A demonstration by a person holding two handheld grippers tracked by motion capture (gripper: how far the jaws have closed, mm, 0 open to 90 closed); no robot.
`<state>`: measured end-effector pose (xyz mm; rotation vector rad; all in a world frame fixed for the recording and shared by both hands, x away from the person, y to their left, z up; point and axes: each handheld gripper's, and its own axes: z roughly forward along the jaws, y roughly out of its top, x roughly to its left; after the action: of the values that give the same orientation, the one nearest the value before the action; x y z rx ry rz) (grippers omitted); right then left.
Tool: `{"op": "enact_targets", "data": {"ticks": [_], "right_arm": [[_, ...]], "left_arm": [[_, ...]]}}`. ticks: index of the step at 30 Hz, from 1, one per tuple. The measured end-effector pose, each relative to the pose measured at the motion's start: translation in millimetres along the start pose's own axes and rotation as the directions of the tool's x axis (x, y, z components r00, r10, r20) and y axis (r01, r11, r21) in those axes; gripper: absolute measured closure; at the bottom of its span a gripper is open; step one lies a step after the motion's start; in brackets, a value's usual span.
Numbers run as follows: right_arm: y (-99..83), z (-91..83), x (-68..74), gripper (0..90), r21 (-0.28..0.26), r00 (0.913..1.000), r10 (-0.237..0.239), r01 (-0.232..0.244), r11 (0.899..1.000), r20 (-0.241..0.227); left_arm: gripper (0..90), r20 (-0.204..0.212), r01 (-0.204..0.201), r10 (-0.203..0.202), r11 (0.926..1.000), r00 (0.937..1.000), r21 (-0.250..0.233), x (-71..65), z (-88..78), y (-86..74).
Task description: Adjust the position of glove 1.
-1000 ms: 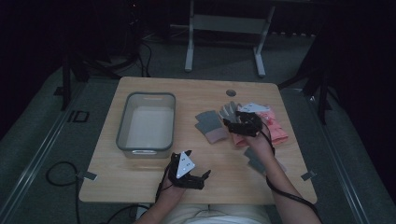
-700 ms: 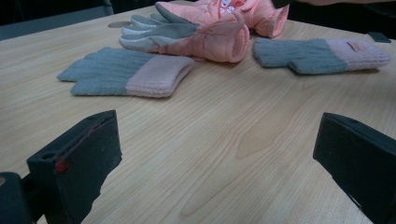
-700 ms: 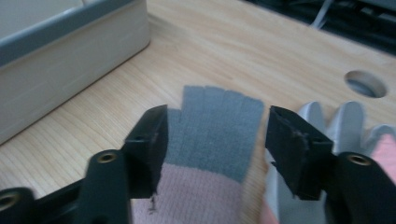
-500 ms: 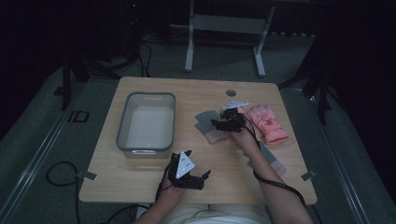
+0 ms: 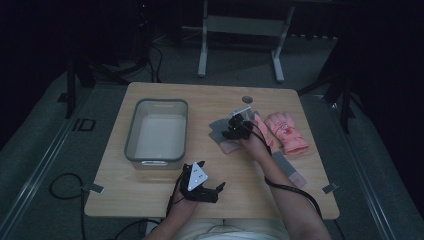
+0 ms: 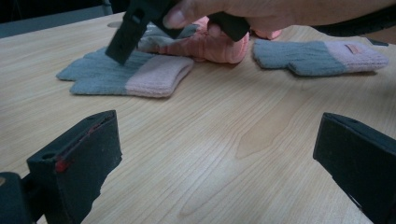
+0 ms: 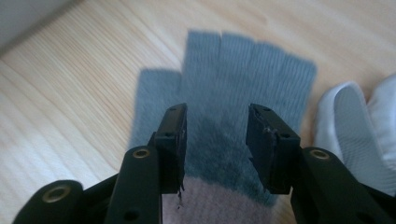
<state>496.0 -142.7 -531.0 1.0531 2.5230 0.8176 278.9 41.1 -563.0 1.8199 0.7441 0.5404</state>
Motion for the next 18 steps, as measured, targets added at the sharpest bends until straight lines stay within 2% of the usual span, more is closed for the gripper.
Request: {"op": "enact_targets", "data": {"ticks": [1, 2, 4, 5, 8, 10, 12, 13, 14, 15, 16, 17, 18], "right_arm": [[-1.1, 3.8, -0.4, 60.8, 0.022, 1.0, -0.005, 0.005, 1.0, 0.005], [-2.5, 6.5, -1.5, 61.1, 0.027, 1.0, 0.001, 0.0, 1.0, -0.009], [-1.3, 7.1, -2.4, 65.7, 0.035, 0.9992, 0.038, -0.038, 0.999, -0.015], [-1.3, 7.1, -2.4, 65.7, 0.035, 0.9992, 0.038, -0.038, 0.999, -0.015], [0.9, 8.1, -0.4, 76.7, 0.045, 0.9981, 0.06, -0.061, 0.997, 0.016], [0.5, 8.1, 2.8, 82.1, 0.034, 0.996, 0.082, -0.083, 0.996, 0.036], [0.8, 7.3, 3.7, 84.2, 0.029, 0.9943, 0.099, -0.1, 0.995, 0.04], [2.1, 1.2, 7.5, 85.2, 0.014, 0.9921, 0.109, -0.11, 0.994, 0.063], [2.9, -4.5, 9.9, 85.4, -0.003, 0.992, 0.109, -0.109, 0.994, 0.063], [3.5, -12.6, 12.0, 85.5, -0.028, 0.9911, 0.123, -0.122, 0.992, 0.051], [3.5, -12.6, 12.0, 85.5, -0.028, 0.9911, 0.123, -0.122, 0.992, 0.051], [4.5, -32.7, 16.1, 85.5, -0.083, 0.9849, 0.173, -0.171, 0.982, 0.014], [4.5, -32.7, 16.1, 85.5, -0.083, 0.9849, 0.173, -0.171, 0.982, 0.014]], "left_arm": [[0.3, 0.001, -0.001, 0.001, 1.0, 1.0, 0.0, 0.0, 0.0, 0.0], [0.3, 0.0, -0.001, 0.001, 1.0, 1.0, 0.0, -0.1, -0.1, 0.0], [0.3, 0.002, -0.001, 0.001, 1.0, 1.0, 0.0, 0.1, -0.1, 0.0], [0.3, 0.001, -0.001, 0.001, 1.0, 1.0, 0.001, 0.3, -0.1, 0.0], [0.3, 0.003, 0.004, -0.004, 1.0, 1.0, 0.0, 1.3, -0.2, -0.1], [0.3, 0.003, 0.006, -0.006, 1.0, 1.0, 0.0, 1.5, -0.1, -0.1], [0.3, -0.001, 0.004, -0.004, 1.0, 1.0, -0.001, 1.3, -0.2, -0.1], [0.3, -0.005, -0.001, 0.001, 1.0, 1.0, -0.003, 0.9, -0.6, -0.2], [0.3, -0.005, -0.001, 0.001, 1.0, 1.0, -0.003, 0.9, -0.6, -0.2], [0.3, -0.006, -0.004, 0.004, 1.0, 1.0, -0.007, 0.5, -0.7, -0.3], [0.3, -0.007, -0.006, 0.006, 1.0, 1.0, -0.007, 0.4, -0.8, -0.4], [0.3, -0.008, -0.007, 0.007, 1.0, 0.9999, -0.007, 0.3, -0.8, -0.3], [0.3, -0.009, -0.006, 0.006, 1.0, 0.9999, -0.007, 0.4, -0.7, -0.3]]}}
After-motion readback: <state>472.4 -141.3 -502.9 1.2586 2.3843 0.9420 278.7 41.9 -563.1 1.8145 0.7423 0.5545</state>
